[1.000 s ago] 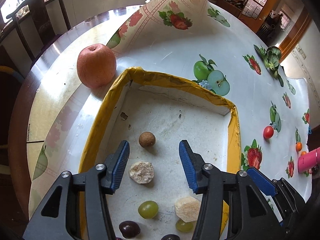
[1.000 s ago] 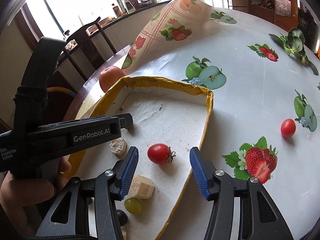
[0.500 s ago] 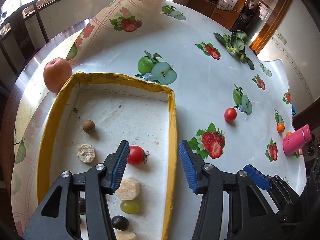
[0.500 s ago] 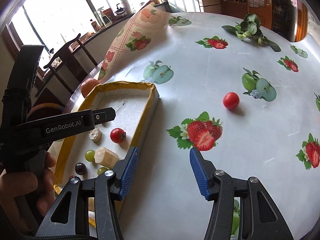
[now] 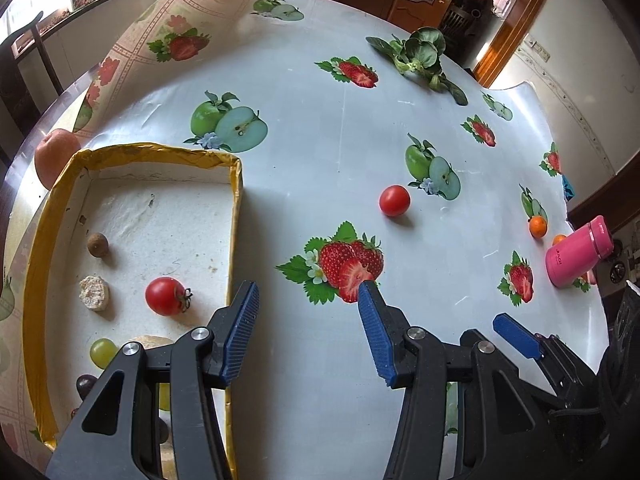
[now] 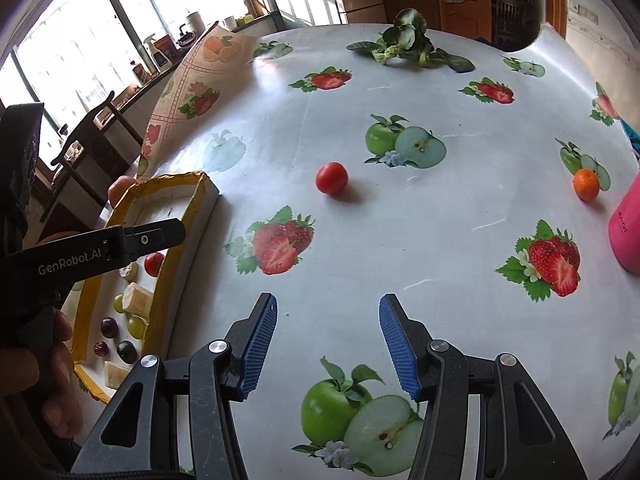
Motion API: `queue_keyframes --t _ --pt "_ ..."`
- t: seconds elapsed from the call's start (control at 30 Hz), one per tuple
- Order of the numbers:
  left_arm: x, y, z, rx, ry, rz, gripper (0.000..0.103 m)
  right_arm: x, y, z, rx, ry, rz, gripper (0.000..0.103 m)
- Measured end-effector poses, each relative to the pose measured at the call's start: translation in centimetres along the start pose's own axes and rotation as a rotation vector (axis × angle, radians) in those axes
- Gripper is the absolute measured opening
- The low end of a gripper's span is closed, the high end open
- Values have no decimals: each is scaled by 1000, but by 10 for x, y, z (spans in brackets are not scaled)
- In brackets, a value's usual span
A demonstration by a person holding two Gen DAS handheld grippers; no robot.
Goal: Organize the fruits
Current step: 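Move the left tool to the red cherry tomato while the right tool approaches the orange mandarin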
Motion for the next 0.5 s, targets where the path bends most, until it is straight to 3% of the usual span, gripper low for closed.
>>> queue_keyframes --t 0.23,0.5 --pt "-23 -16 -5 29 1 -4 50 -78 -3 6 15 -67 -151 56" --pt "-58 -40 5 31 -23 -13 50 -155 -7 44 30 -57 -320 56"
Point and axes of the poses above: each gripper's, at about its wrist camera, not at the fingertips, and y roughly against the way its jaws point, x to its left, z to its top, the point moved 5 cm from there along -y, roughly the way its jaws point, and after that the axes turned 14 degrees about y, right-handed, at the moved point
